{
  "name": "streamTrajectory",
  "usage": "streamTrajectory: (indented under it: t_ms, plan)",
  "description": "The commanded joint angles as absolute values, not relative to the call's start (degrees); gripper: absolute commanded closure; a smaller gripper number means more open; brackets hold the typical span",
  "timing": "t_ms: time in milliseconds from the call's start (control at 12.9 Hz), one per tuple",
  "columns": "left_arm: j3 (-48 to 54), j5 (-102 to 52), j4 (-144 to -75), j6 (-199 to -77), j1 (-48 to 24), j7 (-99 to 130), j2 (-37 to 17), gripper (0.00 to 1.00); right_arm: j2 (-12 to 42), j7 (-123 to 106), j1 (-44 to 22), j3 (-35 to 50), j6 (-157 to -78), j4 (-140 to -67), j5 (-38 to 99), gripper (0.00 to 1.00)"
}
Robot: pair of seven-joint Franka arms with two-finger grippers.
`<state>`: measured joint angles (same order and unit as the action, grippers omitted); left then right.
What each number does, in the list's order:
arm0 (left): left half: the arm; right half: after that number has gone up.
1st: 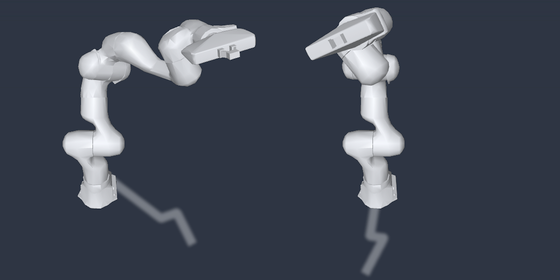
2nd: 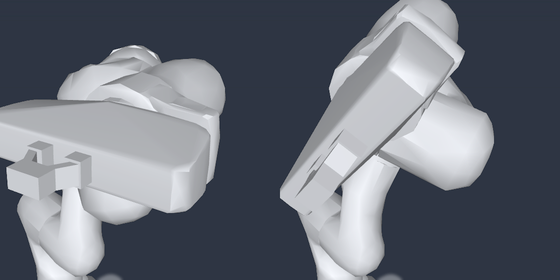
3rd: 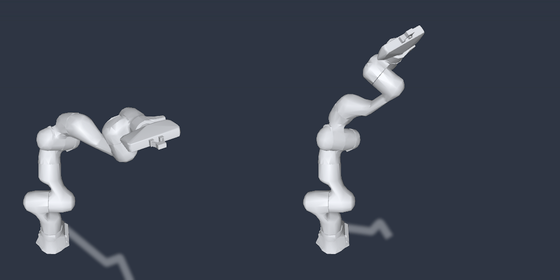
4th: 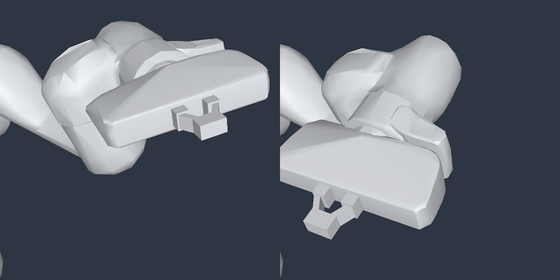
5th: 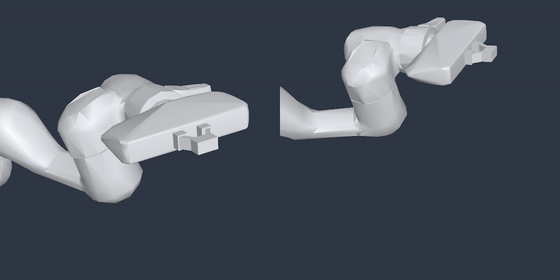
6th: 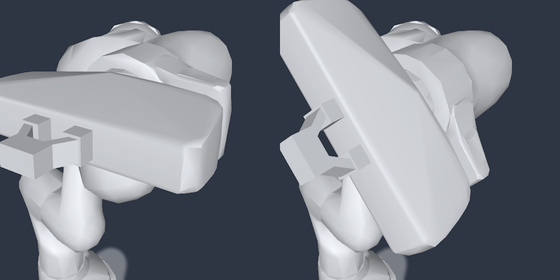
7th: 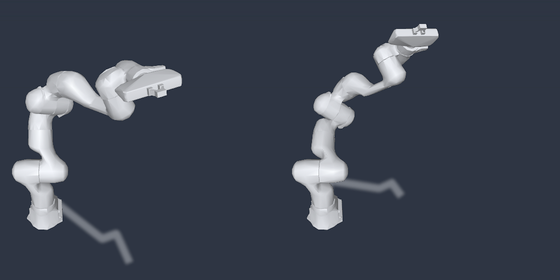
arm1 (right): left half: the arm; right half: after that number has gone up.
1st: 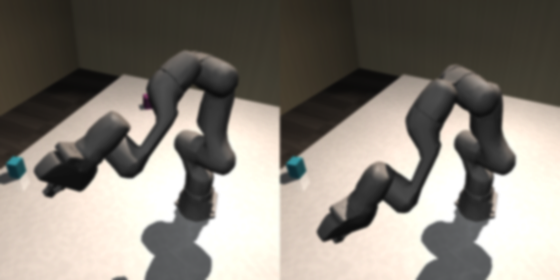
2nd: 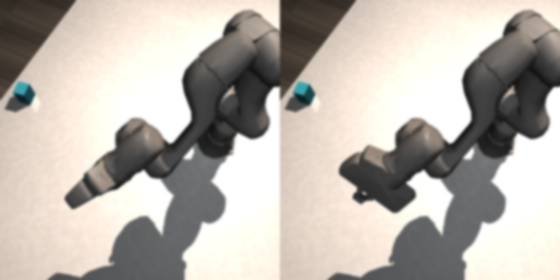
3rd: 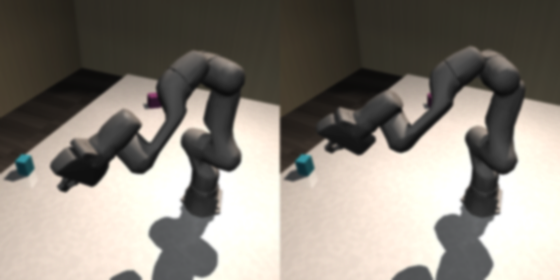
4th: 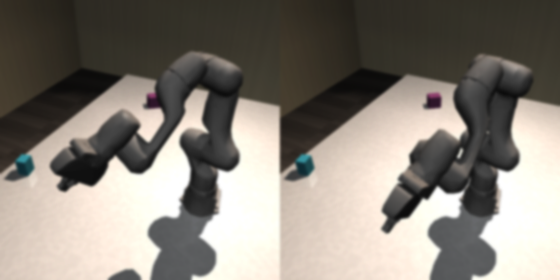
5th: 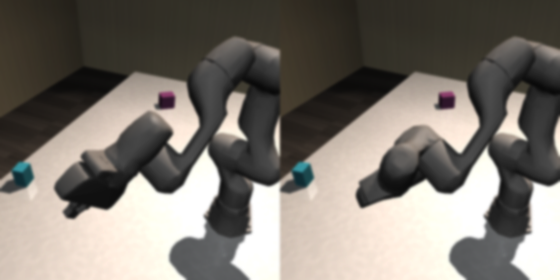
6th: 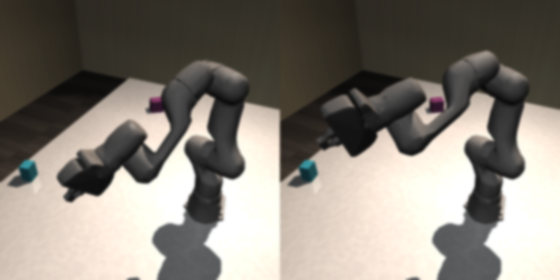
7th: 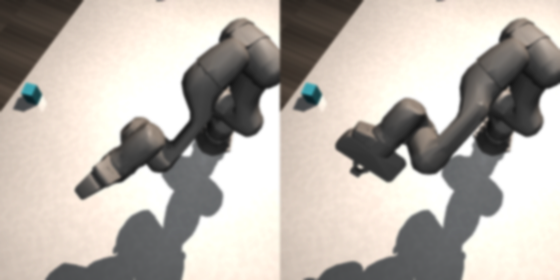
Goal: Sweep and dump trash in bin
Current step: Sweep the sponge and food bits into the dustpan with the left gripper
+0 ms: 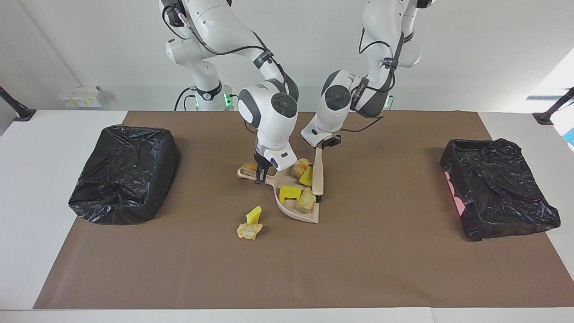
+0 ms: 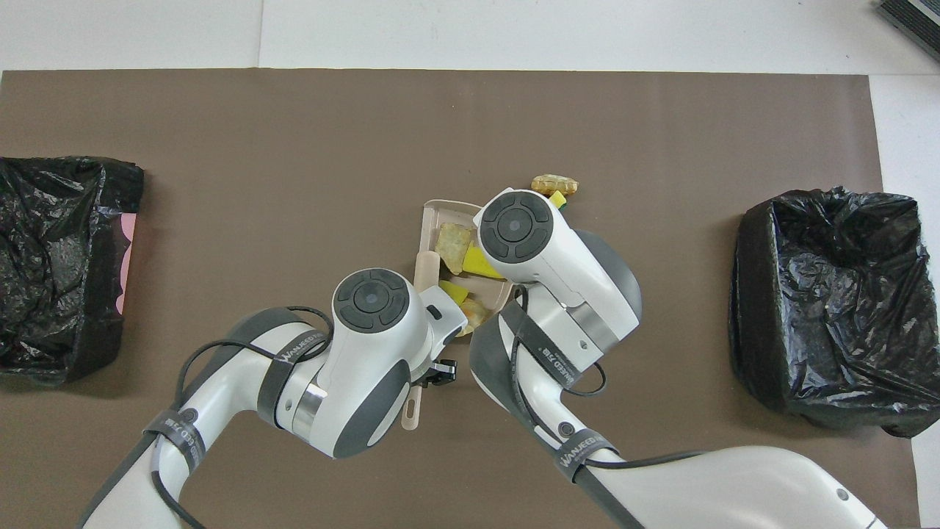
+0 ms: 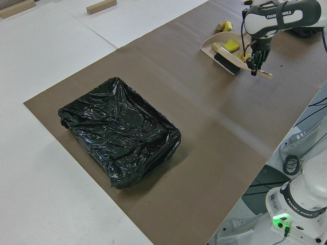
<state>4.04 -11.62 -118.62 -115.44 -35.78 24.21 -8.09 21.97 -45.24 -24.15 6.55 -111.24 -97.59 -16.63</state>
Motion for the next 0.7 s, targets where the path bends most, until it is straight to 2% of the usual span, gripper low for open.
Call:
streamTrajectory:
  t_ms: [0,233,621]
  plan:
    - [3.08,-13.01,-118.22,-114.70,-37.00,25.13,-5.81,1.00,21.88,-43.42,-23.91,6.86,-110.04,-97.91,-17.66,1.00]
    - [2.73,-12.83,-114.44,-112.06,-36.83,28.63,-5.36,1.00,21.01,-44.12,-23.03,6.94,-110.13,-97.91,-17.75,1.00]
    - [2.55,-11.51,-112.68,-106.71,-36.39,31.55,-3.35,1.00,18.90,-46.57,-20.75,6.94,-109.86,-97.82,-17.14,1.00]
